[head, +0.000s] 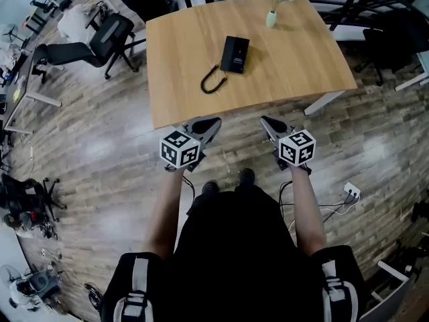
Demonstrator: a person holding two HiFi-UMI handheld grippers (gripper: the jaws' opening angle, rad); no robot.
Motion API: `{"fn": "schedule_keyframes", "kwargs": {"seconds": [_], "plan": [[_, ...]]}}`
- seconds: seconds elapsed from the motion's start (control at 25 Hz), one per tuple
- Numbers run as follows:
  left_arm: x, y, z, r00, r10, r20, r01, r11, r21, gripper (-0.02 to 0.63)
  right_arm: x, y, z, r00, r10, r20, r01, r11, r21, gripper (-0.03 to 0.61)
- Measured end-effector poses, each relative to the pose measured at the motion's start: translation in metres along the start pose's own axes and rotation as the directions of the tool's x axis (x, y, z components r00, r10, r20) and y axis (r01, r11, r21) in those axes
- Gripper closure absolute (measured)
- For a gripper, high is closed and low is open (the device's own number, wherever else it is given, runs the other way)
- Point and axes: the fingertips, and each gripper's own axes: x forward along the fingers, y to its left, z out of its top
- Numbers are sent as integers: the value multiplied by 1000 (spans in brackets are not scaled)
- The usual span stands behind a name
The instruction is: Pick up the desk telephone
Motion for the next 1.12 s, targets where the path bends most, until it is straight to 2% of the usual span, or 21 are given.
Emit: {"fn": "schedule_keyframes", "kwargs": {"seconds": [1.12], "plan": [[43, -25, 2, 993, 119, 28, -118, 993, -27, 592, -21, -46, -3, 994, 100, -38, -101, 994, -36, 555]]}}
